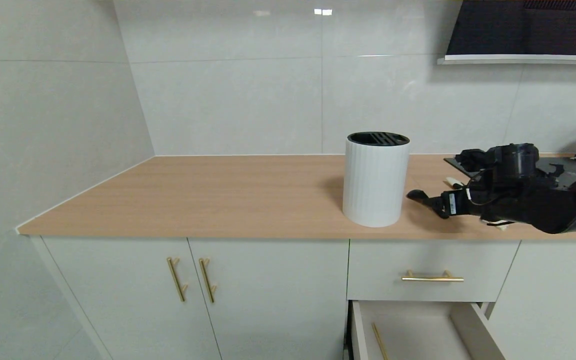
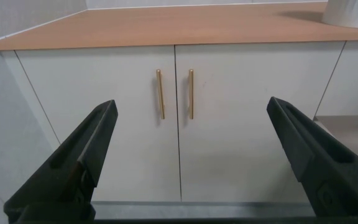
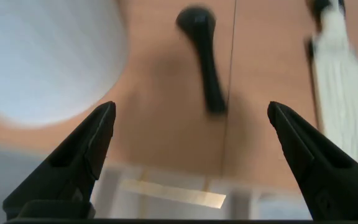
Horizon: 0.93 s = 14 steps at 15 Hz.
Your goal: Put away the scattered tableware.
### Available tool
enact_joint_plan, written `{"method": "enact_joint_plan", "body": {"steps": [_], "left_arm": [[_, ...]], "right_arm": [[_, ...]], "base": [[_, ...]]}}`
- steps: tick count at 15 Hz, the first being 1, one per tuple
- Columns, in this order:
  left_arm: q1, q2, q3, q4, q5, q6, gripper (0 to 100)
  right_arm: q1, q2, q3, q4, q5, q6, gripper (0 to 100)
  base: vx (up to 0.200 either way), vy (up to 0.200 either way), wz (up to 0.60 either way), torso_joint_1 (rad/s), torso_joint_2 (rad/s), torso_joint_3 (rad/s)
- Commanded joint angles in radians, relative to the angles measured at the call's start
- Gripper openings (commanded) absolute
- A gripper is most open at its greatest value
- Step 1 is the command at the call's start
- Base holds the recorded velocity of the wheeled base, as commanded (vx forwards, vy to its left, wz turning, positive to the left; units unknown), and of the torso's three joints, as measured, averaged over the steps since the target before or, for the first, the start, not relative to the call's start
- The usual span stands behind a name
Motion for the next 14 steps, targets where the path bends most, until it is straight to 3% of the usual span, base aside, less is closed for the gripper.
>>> {"method": "enact_joint_plan", "body": {"steps": [1, 8, 14], "left_arm": [[0.0, 0.0, 0.0, 0.001, 0.0, 0.0, 100], [0.0, 0.0, 0.0, 0.0, 0.0, 0.0, 100], [0.0, 0.0, 0.0, 0.0, 0.0, 0.0, 100]], "right_arm": [[-0.006, 0.123, -0.027, -0.043, 0.02, -0.006, 100], [-0.066, 0.163, -0.054, -0.082, 0.054, -0.005, 100], [-0.066, 0.198, -0.088, -0.082, 0.052, 0.0, 100]], "base": [[0.0, 0.0, 0.0, 0.0, 0.0, 0.0], [0.0, 0.0, 0.0, 0.0, 0.0, 0.0], [0.0, 0.0, 0.0, 0.0, 0.0, 0.0]]}}
